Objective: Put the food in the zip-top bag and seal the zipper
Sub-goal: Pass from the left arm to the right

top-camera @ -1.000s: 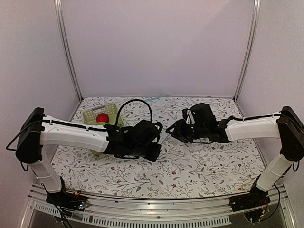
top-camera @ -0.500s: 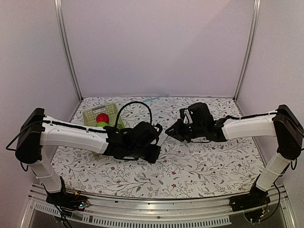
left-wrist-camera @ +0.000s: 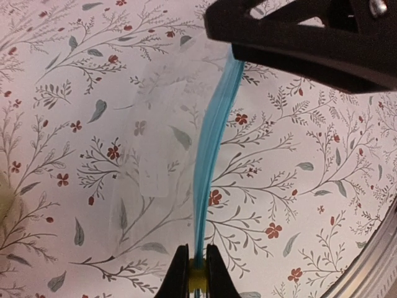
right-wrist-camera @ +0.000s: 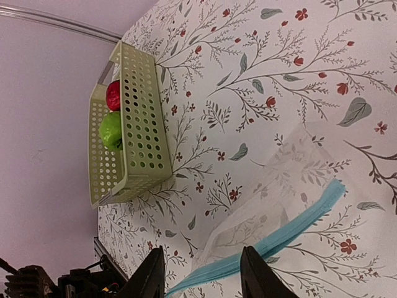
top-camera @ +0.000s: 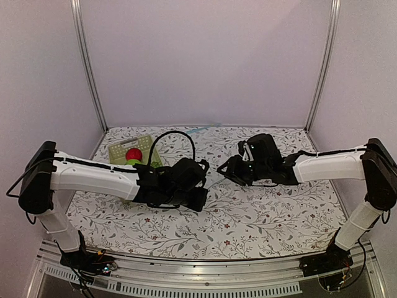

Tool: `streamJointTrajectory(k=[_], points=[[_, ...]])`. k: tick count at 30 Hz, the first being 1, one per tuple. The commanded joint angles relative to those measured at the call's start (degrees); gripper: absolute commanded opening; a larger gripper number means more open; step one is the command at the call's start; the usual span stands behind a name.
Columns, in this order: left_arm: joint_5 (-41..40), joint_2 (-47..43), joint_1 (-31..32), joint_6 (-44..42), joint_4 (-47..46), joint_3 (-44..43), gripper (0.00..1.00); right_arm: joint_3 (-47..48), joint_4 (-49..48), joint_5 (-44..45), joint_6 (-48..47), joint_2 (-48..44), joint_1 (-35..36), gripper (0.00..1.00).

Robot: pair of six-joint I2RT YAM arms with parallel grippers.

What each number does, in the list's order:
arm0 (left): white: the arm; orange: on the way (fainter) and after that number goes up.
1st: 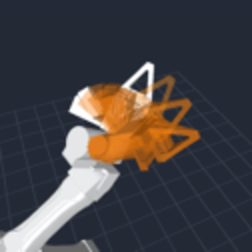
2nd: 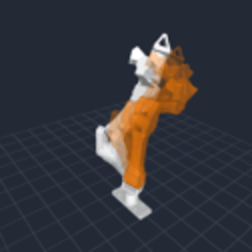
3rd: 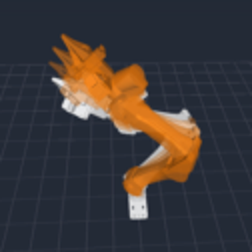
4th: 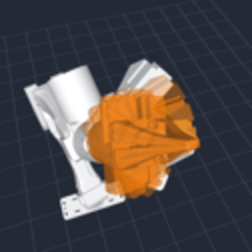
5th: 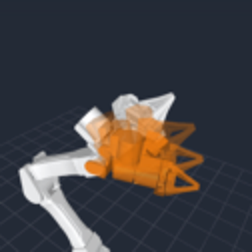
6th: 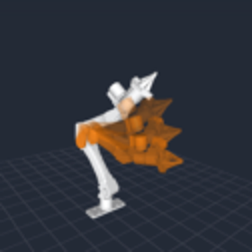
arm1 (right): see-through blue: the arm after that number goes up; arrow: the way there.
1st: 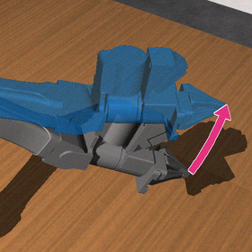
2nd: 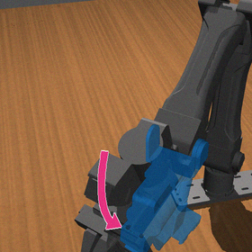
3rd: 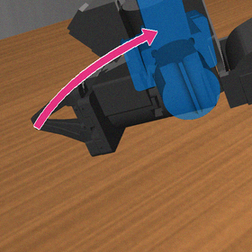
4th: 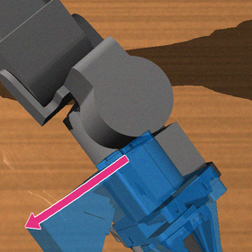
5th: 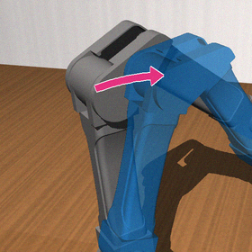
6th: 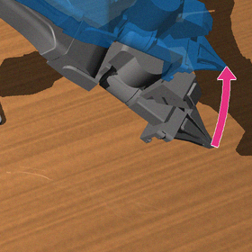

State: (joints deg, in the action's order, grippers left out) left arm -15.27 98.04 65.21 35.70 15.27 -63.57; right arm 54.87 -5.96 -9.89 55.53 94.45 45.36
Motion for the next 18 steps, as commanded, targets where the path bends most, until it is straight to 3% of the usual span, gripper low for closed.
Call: streamJointTrajectory(k=[1,12,18], points=[[-2.0,-2.5,-1.1,1.1,1.2,1.3,0.0,-0.8,5.6,5.7,-2.5,-5.5,0.3,0.43],[1.7,-2.8,-1.0,0.1,-3.0,2.5,0.0,2.2,7.9,4.6,-4.0,-2.4,0.3,0.48],[3.6,-3.4,-1.0,-0.4,-5.4,3.4,0.0,4.1,7.2,2.8,-4.2,0.6,0.3,0.41]])
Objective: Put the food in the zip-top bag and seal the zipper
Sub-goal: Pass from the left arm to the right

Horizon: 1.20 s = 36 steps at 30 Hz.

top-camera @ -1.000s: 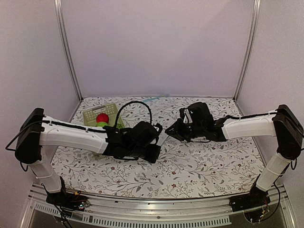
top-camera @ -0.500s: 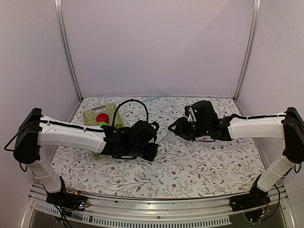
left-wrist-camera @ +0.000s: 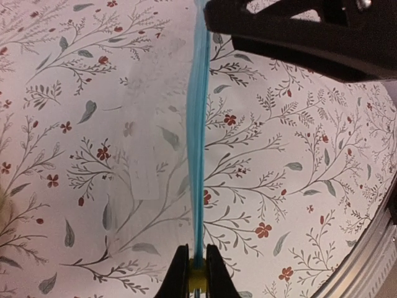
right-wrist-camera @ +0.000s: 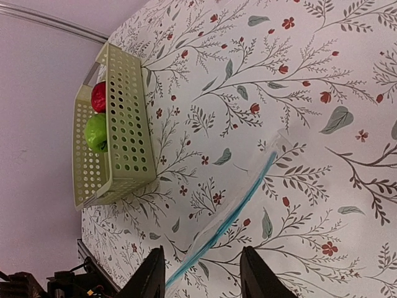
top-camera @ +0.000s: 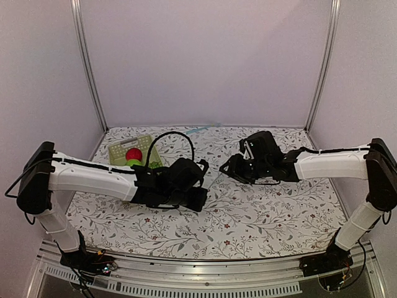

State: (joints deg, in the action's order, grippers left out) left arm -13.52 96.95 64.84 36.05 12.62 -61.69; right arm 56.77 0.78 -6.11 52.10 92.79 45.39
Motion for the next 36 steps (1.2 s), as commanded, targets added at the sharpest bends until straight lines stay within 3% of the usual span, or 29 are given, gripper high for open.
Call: streamJointTrajectory(k=[1,9,11,13,16,18,24,27,36], points=[[2.2,-2.5,-0.6,-0.8,-3.4,1.8,0.0,2.4,0.3,-1.3,-0.8,2.6,0.3,0.39],[6.4,-3.8,-0.6,-1.9,-8.5,4.7,0.0,2.8,-0.2,-2.4,-0.7,3.4,0.3,0.17],[7.7,-4.3,-0.6,-2.4,-9.3,5.2,0.05,2.5,-0.2,-2.7,-0.8,2.6,0.3,0.1],[9.2,-5.0,-0.6,-2.7,-10.0,5.5,0.19,2.2,-0.2,-3.1,-1.0,1.5,0.3,0.06],[10.2,-6.8,-0.8,-2.6,-10.2,5.4,0.6,1.6,-0.2,-4.6,-2.0,-0.8,0.3,0.04],[11.6,-7.7,-1.4,-2.1,-10.1,4.9,0.72,1.2,0.0,-5.7,-2.9,-2.4,0.4,0.04],[16.0,-6.6,-4.2,0.7,-9.0,2.5,0.71,0.2,3.7,-6.4,-4.9,-7.7,1.0,0.04],[17.2,-4.7,-4.5,1.0,-9.5,1.2,0.78,-0.2,4.8,-7.0,-5.6,-9.3,1.2,0.04],[23.7,-1.9,-5.6,5.6,-20.6,1.0,0.77,-0.4,7.4,-5.7,-7.1,-12.2,1.9,0.04]])
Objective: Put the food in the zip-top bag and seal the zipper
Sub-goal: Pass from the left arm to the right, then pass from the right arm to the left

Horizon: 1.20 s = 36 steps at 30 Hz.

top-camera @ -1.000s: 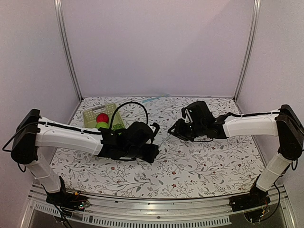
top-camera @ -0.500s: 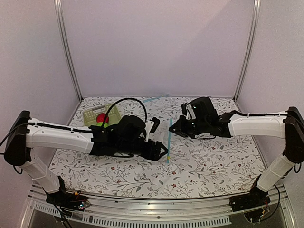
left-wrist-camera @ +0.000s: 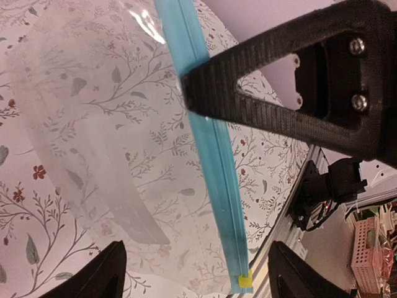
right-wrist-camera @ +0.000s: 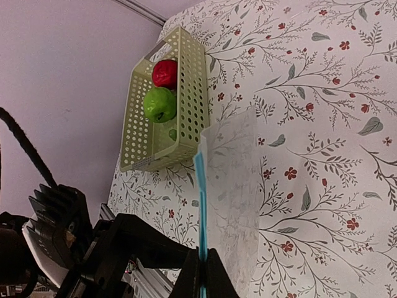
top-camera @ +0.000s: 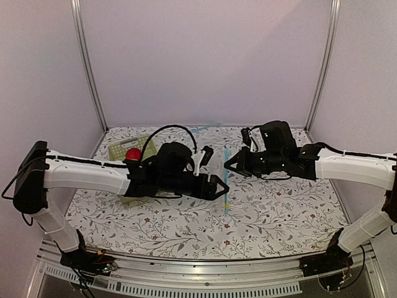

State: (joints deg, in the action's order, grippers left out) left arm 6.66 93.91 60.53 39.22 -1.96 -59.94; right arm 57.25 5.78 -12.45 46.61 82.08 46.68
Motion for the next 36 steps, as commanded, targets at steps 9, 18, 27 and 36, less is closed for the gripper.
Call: streamJointTrajectory(k=[9,18,27,36], points=[[2.5,3.4,-2.3,4.4,-4.5,-1.6,0.6,0.0,3.1,0.7,-2.4,-1.4,0.9,0.04],[2.0,4.9,-2.3,4.3,-3.3,-3.2,0.6,0.8,4.1,1.6,-3.0,-0.6,1.4,0.04],[1.6,5.8,-2.3,4.9,-2.1,-3.5,0.44,1.2,4.7,2.1,-3.4,-0.6,1.7,0.03],[2.1,6.4,-2.3,5.0,-2.4,-3.6,0.29,1.2,4.9,2.0,-3.3,-0.4,1.8,0.02]])
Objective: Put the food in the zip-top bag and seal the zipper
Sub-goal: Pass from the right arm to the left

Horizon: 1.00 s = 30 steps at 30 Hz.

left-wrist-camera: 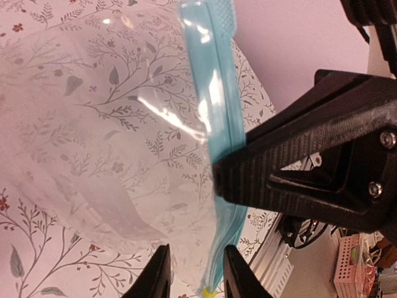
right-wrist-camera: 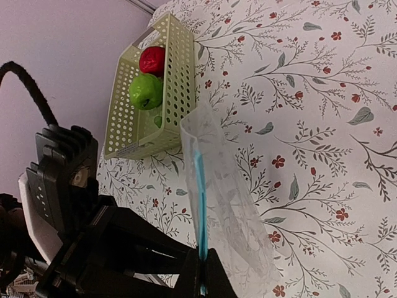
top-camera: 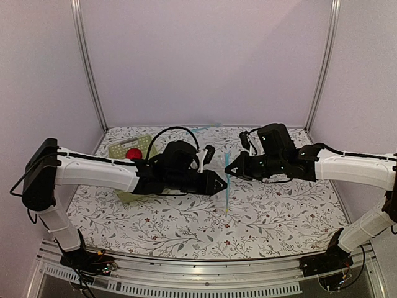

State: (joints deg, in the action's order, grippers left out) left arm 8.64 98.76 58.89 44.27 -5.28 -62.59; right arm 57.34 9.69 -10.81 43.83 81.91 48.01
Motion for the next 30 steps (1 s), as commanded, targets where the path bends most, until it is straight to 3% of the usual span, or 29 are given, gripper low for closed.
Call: streamJointTrajectory(k=[1,13,30], points=[[0.3,1.7,-0.7,0.1,0.8,-0.9,0.26,1.1,1.0,0.4,-0.6,-0.2,0.5,0.02],[2.1,2.4,-0.6,1.3,-2.6,-0.1,0.12,1.0,1.0,0.4,-0.5,0.1,0.6,0.01],[-6.0,4.9,2.0,-1.7,5.0,-6.1,0.12,1.1,1.0,4.3,1.7,0.3,1.0,0.01]])
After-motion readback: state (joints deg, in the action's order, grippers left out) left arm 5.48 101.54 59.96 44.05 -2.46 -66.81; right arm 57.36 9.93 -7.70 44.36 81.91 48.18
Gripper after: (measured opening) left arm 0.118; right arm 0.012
